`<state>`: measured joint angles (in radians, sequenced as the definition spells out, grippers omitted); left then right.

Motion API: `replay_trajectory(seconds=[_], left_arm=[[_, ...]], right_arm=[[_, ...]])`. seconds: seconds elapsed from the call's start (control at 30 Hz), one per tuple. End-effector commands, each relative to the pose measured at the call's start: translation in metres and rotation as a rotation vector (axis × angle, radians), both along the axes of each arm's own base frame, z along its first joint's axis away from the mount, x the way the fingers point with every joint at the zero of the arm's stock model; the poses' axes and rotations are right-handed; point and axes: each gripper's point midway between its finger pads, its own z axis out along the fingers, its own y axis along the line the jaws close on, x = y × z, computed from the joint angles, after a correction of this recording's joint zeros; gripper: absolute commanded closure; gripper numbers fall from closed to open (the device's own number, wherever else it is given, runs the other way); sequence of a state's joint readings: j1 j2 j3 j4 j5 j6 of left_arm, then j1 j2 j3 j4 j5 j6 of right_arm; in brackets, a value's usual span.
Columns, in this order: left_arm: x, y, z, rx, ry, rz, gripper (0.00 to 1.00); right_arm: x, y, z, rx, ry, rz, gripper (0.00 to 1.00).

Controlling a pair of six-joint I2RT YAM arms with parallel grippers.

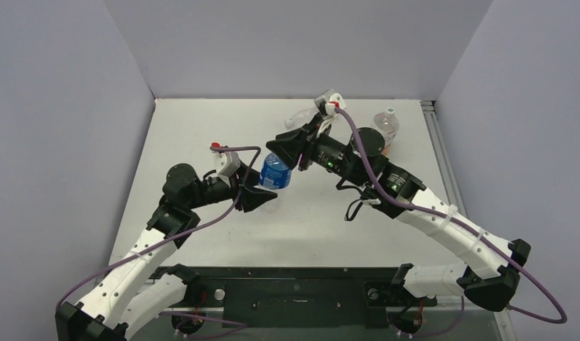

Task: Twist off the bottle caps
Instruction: Unscrew the bottle cap from the plastic bottle.

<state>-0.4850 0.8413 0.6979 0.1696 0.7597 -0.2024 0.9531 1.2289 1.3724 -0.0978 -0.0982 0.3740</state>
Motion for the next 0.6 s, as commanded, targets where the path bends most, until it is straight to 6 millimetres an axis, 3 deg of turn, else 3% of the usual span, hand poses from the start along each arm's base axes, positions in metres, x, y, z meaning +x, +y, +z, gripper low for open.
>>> replay_trajectory(seconds=[0.0,0.1,0.27,0.3,0.4,0.47,0.57], left_arm=[[-0.036,-0.003,0.046,-0.087,-0.013,-0.172,0.95],[-0.043,-0.004,0.046,-0.084,-0.003,-0.213,0.96],[-0.035,-0.005,0.044,-0.081,-0.005,-0.188,0.97],[-0.034,-0.005,0.043,-0.075,-0.007,-0.181,0.97],[-0.017,-0.003,0.038,-0.057,-0.029,-0.096,0.99],[0.004,0.003,0.032,-0.030,-0.058,0.015,1.00],[0.038,0.018,0.018,0.050,-0.126,0.201,1.00]], right_arm=[[-0.064,-0.002,0.057,0.134,-0.169,0.330,1.00],[-0.076,-0.001,0.057,0.153,-0.178,0.388,1.00],[-0.071,-0.001,0.048,0.160,-0.170,0.372,0.99],[-0.064,-0.002,0.047,0.154,-0.163,0.329,0.94],[-0.038,-0.014,0.053,0.153,-0.142,0.157,0.60],[-0.009,-0.037,0.058,0.161,-0.117,-0.087,0.47],[0.000,-0.056,0.063,0.160,-0.113,-0.274,0.42]])
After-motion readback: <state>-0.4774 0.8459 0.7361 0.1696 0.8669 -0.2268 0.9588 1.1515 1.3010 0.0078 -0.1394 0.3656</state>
